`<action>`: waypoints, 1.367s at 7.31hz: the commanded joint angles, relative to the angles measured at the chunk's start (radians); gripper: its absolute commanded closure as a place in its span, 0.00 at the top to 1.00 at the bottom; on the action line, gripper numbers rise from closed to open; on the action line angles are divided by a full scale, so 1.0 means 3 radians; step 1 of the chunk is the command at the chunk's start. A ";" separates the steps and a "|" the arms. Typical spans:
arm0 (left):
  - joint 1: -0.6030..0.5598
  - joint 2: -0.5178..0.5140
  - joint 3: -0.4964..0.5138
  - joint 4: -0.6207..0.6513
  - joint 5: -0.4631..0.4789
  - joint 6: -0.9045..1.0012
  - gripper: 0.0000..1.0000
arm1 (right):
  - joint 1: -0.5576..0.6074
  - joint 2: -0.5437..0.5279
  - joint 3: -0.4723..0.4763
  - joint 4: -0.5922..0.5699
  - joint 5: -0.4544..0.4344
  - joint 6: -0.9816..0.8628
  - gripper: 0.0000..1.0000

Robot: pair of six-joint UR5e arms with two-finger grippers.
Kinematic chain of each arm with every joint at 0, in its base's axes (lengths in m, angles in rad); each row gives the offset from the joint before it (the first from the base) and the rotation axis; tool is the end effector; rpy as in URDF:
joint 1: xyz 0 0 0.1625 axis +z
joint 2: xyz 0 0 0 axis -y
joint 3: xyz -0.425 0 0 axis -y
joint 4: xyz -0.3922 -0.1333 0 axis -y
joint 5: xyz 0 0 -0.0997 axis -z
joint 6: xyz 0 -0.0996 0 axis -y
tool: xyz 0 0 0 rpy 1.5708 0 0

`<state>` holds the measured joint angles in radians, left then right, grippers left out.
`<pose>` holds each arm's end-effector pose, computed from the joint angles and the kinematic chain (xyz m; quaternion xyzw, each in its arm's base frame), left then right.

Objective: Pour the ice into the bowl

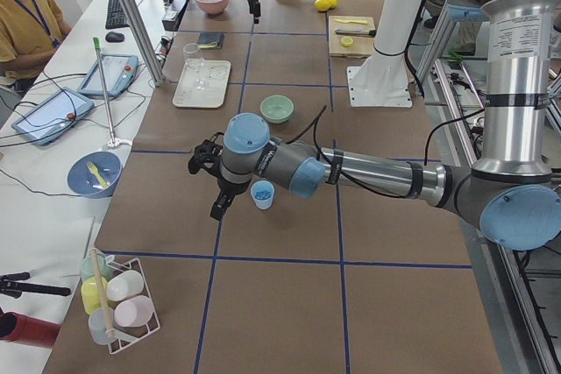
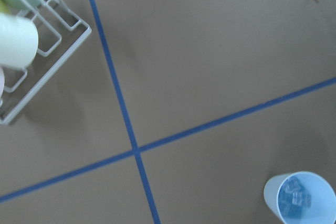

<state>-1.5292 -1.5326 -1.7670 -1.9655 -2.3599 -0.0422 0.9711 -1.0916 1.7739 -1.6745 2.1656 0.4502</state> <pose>-0.0421 -0.4950 0.5329 0.2362 0.3800 0.1046 0.8882 -0.2910 -0.5629 0.3069 0.0953 -0.3797 -0.1518 0.9076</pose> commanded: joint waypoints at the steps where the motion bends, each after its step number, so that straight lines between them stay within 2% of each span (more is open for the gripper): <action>1: -0.0001 -0.0015 -0.0005 -0.0995 0.0002 -0.0749 1.00 | 0.0642 -0.0680 0.0182 -0.0048 0.0124 -0.1229 1.00; 2: 0.0086 0.0066 0.0015 -0.1441 -0.0018 -0.1210 1.00 | 0.0852 -0.0864 0.0182 -0.0033 0.0251 -0.1538 1.00; 3: 0.0334 0.0173 0.0015 -0.1770 0.0022 -0.1513 1.00 | 0.1056 -0.1023 0.0182 -0.0028 0.0399 -0.1779 1.00; 4: 0.0620 0.0362 -0.0051 -0.2092 0.0271 -0.1536 1.00 | 0.1200 -0.1146 0.0182 -0.0033 0.0491 -0.1944 1.00; 5: 0.0897 0.0525 -0.0062 -0.2237 0.0471 -0.1678 1.00 | 0.1277 -0.1233 0.0187 -0.0023 0.0507 -0.1971 1.00; 7: 0.1261 0.0965 -0.0072 -0.2828 0.0783 -0.2077 1.00 | 0.1293 -0.1341 0.0238 -0.0012 0.0502 -0.1971 1.00; 9: 0.1471 0.1313 -0.0067 -0.3025 0.1120 -0.2109 1.00 | 0.1293 -0.1382 0.0264 -0.0012 0.0497 -0.1971 1.00; 10: 0.1619 0.1320 -0.0067 -0.3026 0.1279 -0.2286 1.00 | 0.1293 -0.1403 0.0289 -0.0012 0.0497 -0.1971 1.00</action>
<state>-1.0929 -1.1619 -1.7873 -2.8593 -2.0385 -0.6833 1.3586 -1.5039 1.8515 -1.6782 2.3153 -0.1410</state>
